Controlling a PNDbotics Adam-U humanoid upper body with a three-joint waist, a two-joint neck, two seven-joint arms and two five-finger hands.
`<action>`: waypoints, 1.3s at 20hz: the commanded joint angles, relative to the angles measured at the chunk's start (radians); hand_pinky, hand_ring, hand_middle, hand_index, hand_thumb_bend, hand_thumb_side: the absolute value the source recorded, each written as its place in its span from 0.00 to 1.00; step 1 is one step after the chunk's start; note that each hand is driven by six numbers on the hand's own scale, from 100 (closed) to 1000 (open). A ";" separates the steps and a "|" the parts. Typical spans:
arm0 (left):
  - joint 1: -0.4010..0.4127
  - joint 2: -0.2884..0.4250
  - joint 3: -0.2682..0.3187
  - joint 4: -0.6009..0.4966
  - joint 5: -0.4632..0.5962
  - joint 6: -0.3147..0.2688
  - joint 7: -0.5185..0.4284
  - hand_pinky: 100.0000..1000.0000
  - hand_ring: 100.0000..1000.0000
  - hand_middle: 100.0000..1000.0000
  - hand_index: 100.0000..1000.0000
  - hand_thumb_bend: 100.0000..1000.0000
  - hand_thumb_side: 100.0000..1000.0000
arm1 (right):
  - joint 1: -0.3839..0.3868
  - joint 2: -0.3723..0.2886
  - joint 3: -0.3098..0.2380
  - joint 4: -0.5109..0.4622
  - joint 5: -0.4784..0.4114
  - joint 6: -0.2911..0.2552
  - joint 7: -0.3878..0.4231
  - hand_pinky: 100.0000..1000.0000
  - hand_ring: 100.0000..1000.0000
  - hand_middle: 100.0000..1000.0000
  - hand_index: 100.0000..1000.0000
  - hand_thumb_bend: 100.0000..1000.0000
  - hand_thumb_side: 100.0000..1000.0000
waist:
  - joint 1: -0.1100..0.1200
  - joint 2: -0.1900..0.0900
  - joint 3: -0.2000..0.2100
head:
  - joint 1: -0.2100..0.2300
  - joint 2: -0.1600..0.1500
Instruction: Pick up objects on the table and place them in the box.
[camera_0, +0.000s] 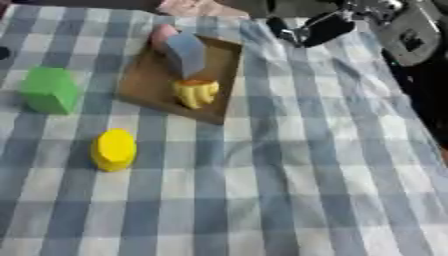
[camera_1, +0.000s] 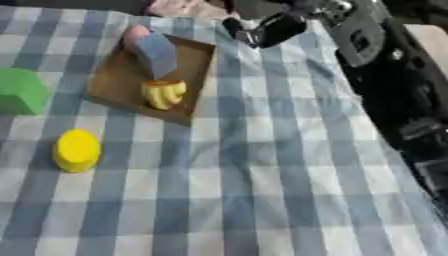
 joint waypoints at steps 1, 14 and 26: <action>-0.045 0.086 0.001 -0.020 -0.034 -0.011 0.004 0.74 0.83 0.70 0.84 0.00 0.52 | 0.031 -0.095 -0.063 -0.089 -0.051 0.007 -0.044 0.81 0.64 0.43 0.79 0.00 0.37 | 0.013 -0.031 -0.016 | 0.026 0.004; -0.343 0.414 -0.173 0.195 -0.234 0.164 -0.190 0.96 0.96 0.83 0.92 0.00 0.28 | 0.353 -0.288 -0.211 -0.419 -0.254 0.197 -0.247 0.81 0.63 0.42 0.76 0.00 0.41 | 0.063 -0.043 -0.075 | 0.082 0.017; -0.429 0.510 -0.203 0.502 -0.423 0.105 -0.379 1.00 0.97 0.84 0.92 0.26 0.27 | 0.475 -0.343 -0.246 -0.683 -0.443 0.383 -0.407 0.81 0.61 0.42 0.75 0.00 0.41 | 0.058 -0.030 -0.113 | 0.136 0.002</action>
